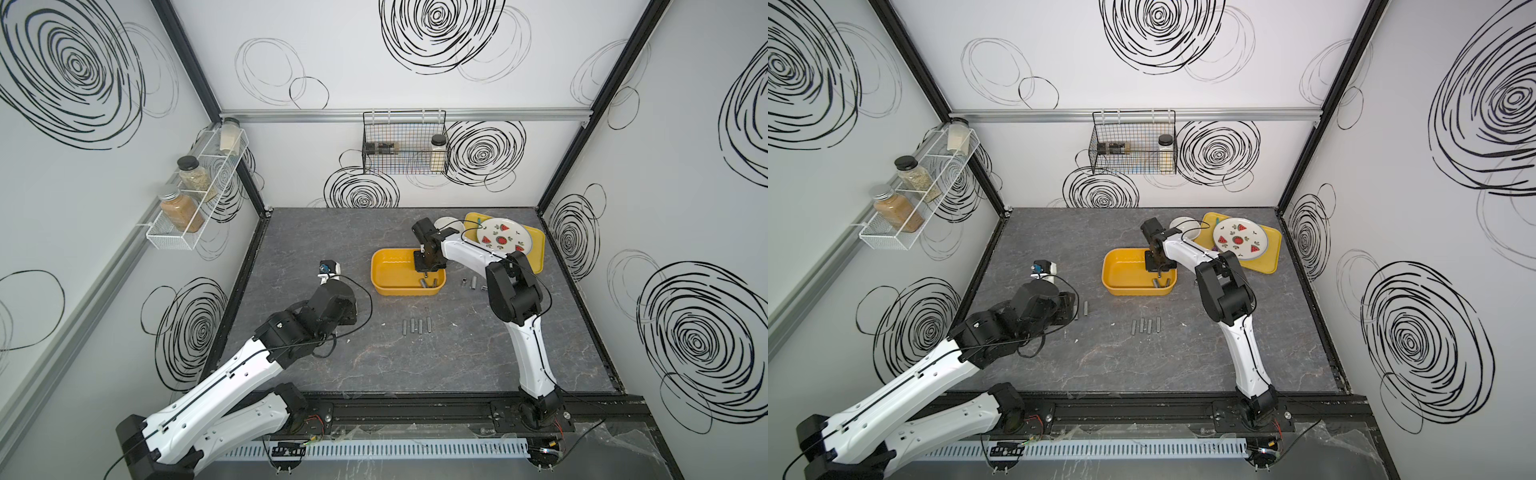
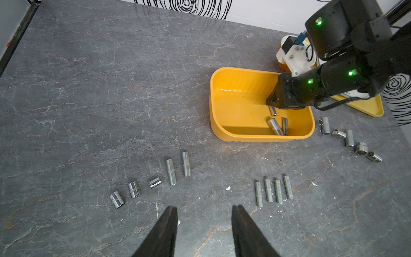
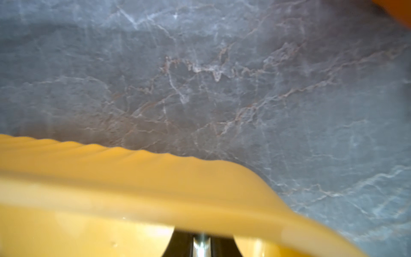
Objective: Take out the socket from the storage box
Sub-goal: Pick up the socket head from the storage box, then place the socket head at the center of the board.
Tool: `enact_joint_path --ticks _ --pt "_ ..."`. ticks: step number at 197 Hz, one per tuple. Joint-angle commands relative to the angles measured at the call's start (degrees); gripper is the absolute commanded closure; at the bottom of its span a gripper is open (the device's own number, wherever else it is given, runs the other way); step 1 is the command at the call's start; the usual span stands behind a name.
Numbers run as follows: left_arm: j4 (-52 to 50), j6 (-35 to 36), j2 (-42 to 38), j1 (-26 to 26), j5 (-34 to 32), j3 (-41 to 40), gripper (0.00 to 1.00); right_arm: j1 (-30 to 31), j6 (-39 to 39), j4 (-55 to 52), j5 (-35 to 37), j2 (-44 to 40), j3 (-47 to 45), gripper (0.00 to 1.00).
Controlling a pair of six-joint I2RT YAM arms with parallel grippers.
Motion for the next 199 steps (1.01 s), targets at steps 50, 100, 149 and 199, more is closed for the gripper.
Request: enact_joint_path --ticks 50,100,149,199 --pt "2.34 1.15 0.35 2.25 1.19 -0.60 0.52 0.13 1.83 0.65 -4.68 -13.30 -2.65 0.96" --pt "2.35 1.16 0.00 3.18 1.07 -0.79 0.52 0.13 4.04 0.86 -6.32 -22.35 -9.17 0.96" --pt "1.98 0.62 -1.29 3.97 -0.15 -0.78 0.53 0.62 6.07 6.94 -10.34 -35.71 -28.79 0.95" --pt "1.66 0.10 -1.75 4.17 -0.75 -0.86 0.52 4.06 9.38 11.10 -9.39 -45.53 -45.13 0.95"
